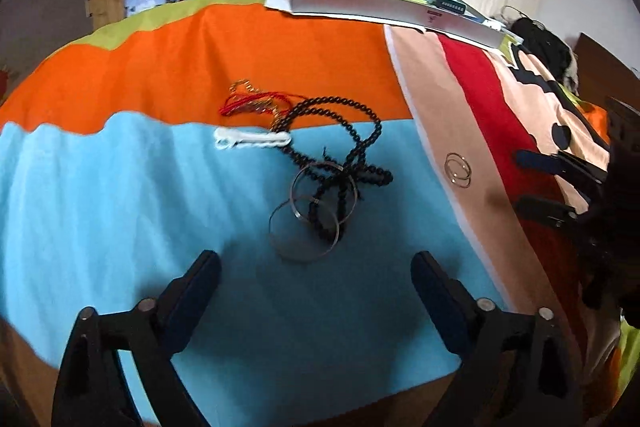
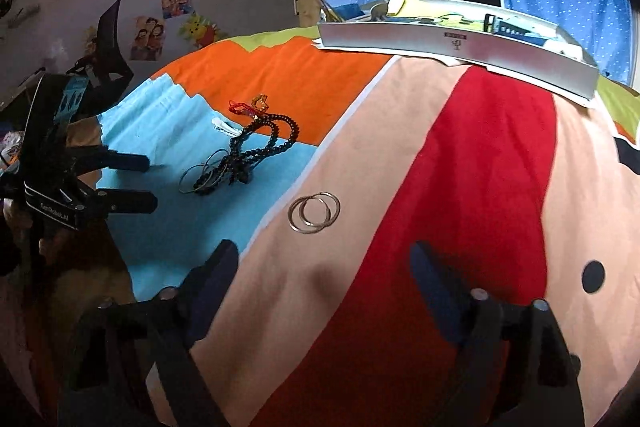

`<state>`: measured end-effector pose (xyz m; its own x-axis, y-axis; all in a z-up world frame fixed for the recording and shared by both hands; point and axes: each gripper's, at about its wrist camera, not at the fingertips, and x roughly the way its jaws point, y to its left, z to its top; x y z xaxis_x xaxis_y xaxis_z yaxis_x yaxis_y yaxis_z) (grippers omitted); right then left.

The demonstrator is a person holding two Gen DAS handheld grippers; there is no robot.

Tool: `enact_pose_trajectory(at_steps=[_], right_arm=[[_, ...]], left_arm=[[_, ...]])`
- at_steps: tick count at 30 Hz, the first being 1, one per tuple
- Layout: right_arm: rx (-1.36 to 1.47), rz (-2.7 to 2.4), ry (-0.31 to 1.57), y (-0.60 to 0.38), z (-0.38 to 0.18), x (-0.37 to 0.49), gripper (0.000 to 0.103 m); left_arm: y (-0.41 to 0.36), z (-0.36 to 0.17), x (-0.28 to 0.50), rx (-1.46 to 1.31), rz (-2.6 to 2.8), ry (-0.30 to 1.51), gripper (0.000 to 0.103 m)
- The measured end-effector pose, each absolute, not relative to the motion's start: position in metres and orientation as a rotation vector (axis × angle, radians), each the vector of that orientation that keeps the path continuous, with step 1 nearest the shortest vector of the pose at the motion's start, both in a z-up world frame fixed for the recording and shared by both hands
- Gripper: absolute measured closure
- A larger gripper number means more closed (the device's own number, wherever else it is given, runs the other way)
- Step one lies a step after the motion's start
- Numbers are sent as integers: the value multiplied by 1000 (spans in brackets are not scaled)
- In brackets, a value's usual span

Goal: Organize jewelry
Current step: 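Grasp the black bead necklace with the left tool while the right tool grasps the hoop earrings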

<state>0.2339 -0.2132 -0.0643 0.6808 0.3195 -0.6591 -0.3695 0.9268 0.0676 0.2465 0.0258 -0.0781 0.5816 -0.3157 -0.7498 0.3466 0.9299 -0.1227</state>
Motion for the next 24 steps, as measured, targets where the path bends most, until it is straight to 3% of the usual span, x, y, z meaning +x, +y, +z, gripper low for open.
enact_pose_trajectory(at_steps=[9, 24], right_arm=[[-58, 422, 733, -203, -68, 253, 38], [-55, 441, 756, -191, -74, 271, 48]], left_arm=[[24, -73, 277, 39, -446, 880, 35], [24, -69, 325, -116, -454, 947, 38]])
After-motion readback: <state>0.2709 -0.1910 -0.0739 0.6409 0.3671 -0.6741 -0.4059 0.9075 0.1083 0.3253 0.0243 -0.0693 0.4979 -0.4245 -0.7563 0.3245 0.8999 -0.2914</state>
